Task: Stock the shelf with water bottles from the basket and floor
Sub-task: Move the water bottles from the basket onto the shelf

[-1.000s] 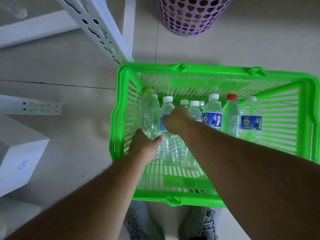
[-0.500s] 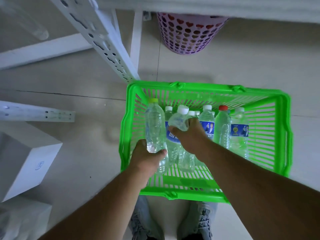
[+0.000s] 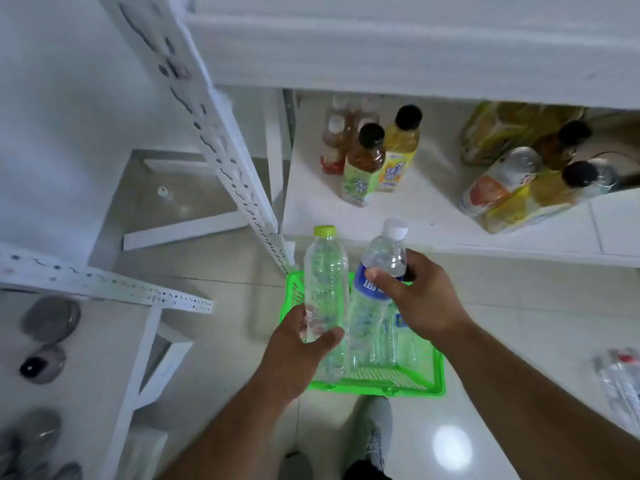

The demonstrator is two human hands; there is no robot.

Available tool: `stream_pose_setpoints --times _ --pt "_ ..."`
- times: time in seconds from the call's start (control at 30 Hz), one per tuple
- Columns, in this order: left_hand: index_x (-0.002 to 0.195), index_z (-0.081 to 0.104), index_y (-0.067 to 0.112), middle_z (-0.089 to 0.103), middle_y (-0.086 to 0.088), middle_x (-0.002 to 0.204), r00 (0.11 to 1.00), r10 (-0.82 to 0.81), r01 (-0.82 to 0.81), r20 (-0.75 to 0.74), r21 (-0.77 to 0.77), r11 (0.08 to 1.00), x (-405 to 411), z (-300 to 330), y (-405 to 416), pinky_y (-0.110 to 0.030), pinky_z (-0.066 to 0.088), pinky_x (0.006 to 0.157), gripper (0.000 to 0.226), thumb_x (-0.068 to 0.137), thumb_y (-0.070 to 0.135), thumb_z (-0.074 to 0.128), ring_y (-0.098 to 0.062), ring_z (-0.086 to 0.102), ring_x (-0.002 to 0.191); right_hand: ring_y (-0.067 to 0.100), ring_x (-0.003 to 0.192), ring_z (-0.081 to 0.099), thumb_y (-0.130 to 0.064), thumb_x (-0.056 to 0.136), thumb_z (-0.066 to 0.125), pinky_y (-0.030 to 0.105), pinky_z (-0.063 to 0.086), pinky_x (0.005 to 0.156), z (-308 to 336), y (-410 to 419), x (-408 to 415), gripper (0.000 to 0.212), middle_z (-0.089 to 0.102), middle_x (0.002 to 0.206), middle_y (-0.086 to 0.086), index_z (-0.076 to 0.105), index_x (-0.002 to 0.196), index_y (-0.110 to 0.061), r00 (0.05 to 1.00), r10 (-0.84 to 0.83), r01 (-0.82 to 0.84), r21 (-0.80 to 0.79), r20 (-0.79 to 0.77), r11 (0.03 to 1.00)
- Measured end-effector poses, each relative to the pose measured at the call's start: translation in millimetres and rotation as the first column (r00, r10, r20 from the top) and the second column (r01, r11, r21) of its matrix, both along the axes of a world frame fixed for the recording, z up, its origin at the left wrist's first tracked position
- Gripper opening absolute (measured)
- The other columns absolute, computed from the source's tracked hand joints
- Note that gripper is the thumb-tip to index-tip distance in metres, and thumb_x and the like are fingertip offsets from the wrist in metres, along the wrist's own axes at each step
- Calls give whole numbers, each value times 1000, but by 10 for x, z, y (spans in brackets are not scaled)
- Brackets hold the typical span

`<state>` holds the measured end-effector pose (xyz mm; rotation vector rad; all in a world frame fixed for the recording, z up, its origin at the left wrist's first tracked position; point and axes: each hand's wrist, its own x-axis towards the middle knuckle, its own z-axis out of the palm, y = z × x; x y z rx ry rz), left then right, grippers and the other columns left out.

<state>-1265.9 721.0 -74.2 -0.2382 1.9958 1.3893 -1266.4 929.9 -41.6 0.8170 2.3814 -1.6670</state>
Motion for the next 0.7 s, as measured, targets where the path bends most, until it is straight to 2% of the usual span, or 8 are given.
stream_pose_setpoints --times 0.07,0.3,0.4,0.57,0.63,0.7 --pt "106 65 26 73 8 100 998 -24 26 -54 25 999 37 593 -47 -25 50 91 30 80 26 80 -9 65 100 -2 81 68 -37 83 77 15 49 71 620 -27 102 22 75 89 -15 72 103 -28 999 9 -6 42 -53 999" --pt "99 66 27 73 10 91 972 -49 66 -232 65 996 439 2413 -308 -28 55 85 29 75 23 83 -7 67 90 0 82 68 -45 82 76 23 51 74 2540 -227 586 26 74 89 -15 70 103 -31 980 -21 39 90 -199 995" --pt "97 66 28 74 10 92 945 -58 86 -322 74 994 618 2914 -412 -32 56 86 32 71 24 84 -10 68 92 0 84 70 -48 80 76 23 52 75 3242 -294 789 31 75 91 -15 72 104 -28 961 -15 50 122 -274 991" --pt "99 68 24 76 11 91 899 -34 102 -437 132 986 777 3539 -420 -21 52 77 34 70 18 85 -7 71 89 7 82 71 -47 79 78 38 58 80 3993 -337 1073 27 76 87 -13 73 95 -26 928 -46 109 151 -369 982" --pt "99 68 25 76 10 91 876 -15 92 -482 138 986 800 3704 -387 -24 53 78 39 65 21 86 -8 72 89 8 78 71 -47 79 78 39 59 76 4191 -324 1150 25 75 84 -12 73 92 -26 916 -48 116 151 -398 982" --pt "100 66 23 77 8 92 865 6 77 -502 145 986 801 3832 -341 -28 55 80 41 64 18 85 -11 73 90 4 67 68 -47 80 78 33 55 65 4375 -295 1219 23 75 81 -11 71 92 -27 904 -40 113 149 -425 982"
